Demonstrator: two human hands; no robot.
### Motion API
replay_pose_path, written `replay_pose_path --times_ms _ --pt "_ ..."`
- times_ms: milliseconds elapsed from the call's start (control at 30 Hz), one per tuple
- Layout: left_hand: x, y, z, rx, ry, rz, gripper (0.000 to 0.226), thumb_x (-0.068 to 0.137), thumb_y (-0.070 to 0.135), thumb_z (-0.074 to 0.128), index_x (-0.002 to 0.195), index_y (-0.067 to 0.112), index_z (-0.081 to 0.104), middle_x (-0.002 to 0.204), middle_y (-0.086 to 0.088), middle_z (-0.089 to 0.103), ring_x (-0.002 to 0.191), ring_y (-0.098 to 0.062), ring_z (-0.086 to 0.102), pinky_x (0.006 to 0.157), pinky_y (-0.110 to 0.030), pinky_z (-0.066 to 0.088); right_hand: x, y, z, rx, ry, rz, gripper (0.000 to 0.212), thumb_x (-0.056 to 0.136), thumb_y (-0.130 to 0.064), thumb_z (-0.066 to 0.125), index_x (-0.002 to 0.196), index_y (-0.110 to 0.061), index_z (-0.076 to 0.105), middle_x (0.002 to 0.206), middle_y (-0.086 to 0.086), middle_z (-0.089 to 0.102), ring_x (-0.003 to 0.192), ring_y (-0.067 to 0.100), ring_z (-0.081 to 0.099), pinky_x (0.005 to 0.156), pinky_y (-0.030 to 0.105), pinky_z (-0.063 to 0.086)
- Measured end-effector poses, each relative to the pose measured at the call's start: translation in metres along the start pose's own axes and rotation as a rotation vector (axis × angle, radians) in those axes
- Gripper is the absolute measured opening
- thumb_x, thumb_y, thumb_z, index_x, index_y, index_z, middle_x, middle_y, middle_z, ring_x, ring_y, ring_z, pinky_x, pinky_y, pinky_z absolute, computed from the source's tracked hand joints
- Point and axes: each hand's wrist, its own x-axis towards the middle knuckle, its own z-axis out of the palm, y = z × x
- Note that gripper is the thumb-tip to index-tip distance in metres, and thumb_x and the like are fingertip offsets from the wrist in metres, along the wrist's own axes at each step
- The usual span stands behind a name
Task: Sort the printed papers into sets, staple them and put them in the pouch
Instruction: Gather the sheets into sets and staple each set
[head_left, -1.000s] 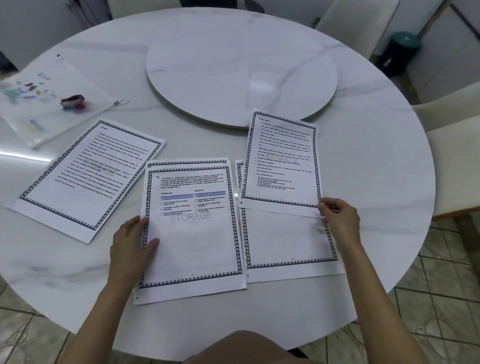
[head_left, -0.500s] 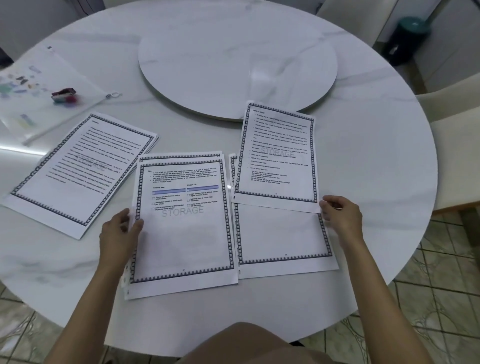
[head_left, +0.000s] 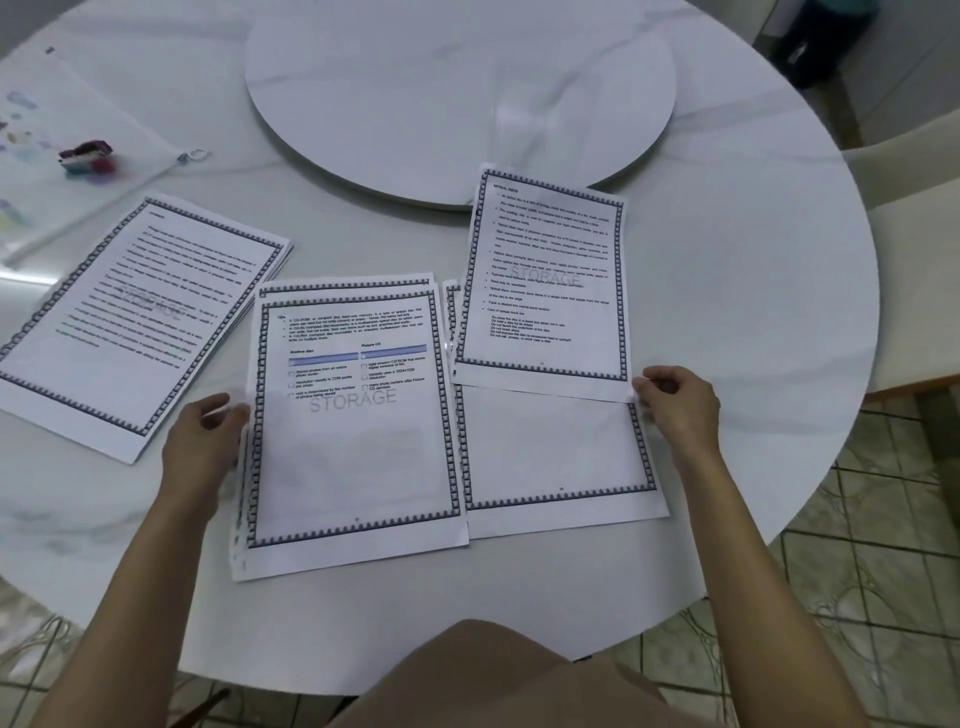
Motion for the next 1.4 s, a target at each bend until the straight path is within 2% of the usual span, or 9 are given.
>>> replay_pose_path --times_ms 200,433,600,867,1067,1167,1267,1333,1400 --pt "0.004 0.002 0.002 -0.04 -0.018 -0.011 0.042 0.09 0.025 0.057 0.129 0.012 0.049 0.123 -0.019 0.057 0.078 -0.026 0.053 0.064 -0.032 0.045 0.006 -0.007 0.007 -0.169 -0.002 -0.033 0.034 0.082 -0.019 0.068 0.109 0.001 0.061 0.104 0.015 0.065 0.095 0.024 0.06 0.084 0.026 0.044" --pt "0.005 0.005 0.005 -0.04 -0.034 -0.009 0.039 0.089 0.02 0.06 0.125 0.008 0.054 0.12 -0.021 0.059 0.067 -0.023 0.049 0.057 -0.028 0.041 0.003 -0.014 0.03 -0.423 0.049 -0.062 0.057 0.078 -0.029 0.073 0.113 0.008 0.049 0.121 0.024 0.047 0.112 0.037 0.047 0.09 0.039 0.04" --pt "0.002 0.006 0.008 -0.026 -0.058 0.0 0.034 0.089 0.016 0.059 0.122 0.006 0.059 0.1 -0.012 0.06 0.083 -0.025 0.05 0.057 -0.028 0.04 0.002 -0.015 0.036 -0.501 0.069 -0.073 0.059 0.08 -0.027 0.071 0.118 0.01 0.045 0.124 0.026 0.044 0.117 0.037 0.04 0.092 0.036 0.036" --pt "-0.003 0.009 0.011 -0.017 -0.046 0.024 0.033 0.089 0.013 0.058 0.122 0.007 0.058 0.1 -0.009 0.059 0.084 -0.023 0.047 0.054 -0.026 0.035 0.007 -0.016 0.033 -0.477 0.049 -0.032 0.06 0.078 -0.025 0.073 0.117 0.012 0.048 0.124 0.027 0.046 0.118 0.038 0.041 0.096 0.037 0.035" --pt "-0.01 0.013 0.012 -0.025 -0.033 0.036 0.034 0.09 0.011 0.057 0.124 0.009 0.055 0.12 -0.014 0.06 0.088 -0.02 0.049 0.06 -0.027 0.038 0.013 -0.016 0.032 -0.433 0.016 -0.036 0.042 0.069 -0.022 0.077 0.094 0.008 0.063 0.104 0.023 0.061 0.103 0.038 0.055 0.086 0.043 0.046" --pt "-0.012 0.015 0.01 -0.026 -0.056 0.046 0.033 0.091 0.012 0.055 0.124 0.012 0.055 0.118 -0.016 0.06 0.085 -0.021 0.049 0.056 -0.024 0.037 0.015 -0.017 0.03 -0.363 0.017 -0.033 0.027 0.074 -0.012 0.07 0.091 0.007 0.064 0.097 0.023 0.066 0.094 0.035 0.061 0.074 0.033 0.047" --pt "-0.019 0.018 0.01 -0.036 -0.085 0.06 0.032 0.093 0.012 0.053 0.124 0.017 0.052 0.106 -0.013 0.059 0.084 -0.022 0.051 0.074 -0.035 0.046 0.014 -0.022 0.026 -0.278 0.021 -0.049 0.02 0.084 -0.007 0.059 0.098 0.007 0.061 0.101 0.02 0.064 0.089 0.031 0.057 0.07 0.028 0.039" --pt "-0.023 0.019 0.011 -0.037 -0.092 0.066 0.031 0.093 0.012 0.051 0.123 0.018 0.051 0.102 -0.011 0.058 0.077 -0.02 0.054 0.087 -0.043 0.046 0.012 -0.024 0.025 -0.19 -0.002 -0.038 0.021 0.087 -0.007 0.055 0.105 0.004 0.057 0.104 0.018 0.061 0.077 0.024 0.058 0.058 0.027 0.045" --pt "-0.027 0.019 0.013 -0.043 -0.095 0.08 0.031 0.093 0.011 0.05 0.123 0.018 0.051 0.099 -0.012 0.058 0.069 -0.013 0.053 0.081 -0.038 0.044 0.01 -0.024 0.022 -0.081 -0.038 0.012 0.021 0.088 -0.006 0.052 0.108 0.001 0.055 0.098 0.017 0.062 0.049 0.014 0.062 0.041 0.021 0.049"
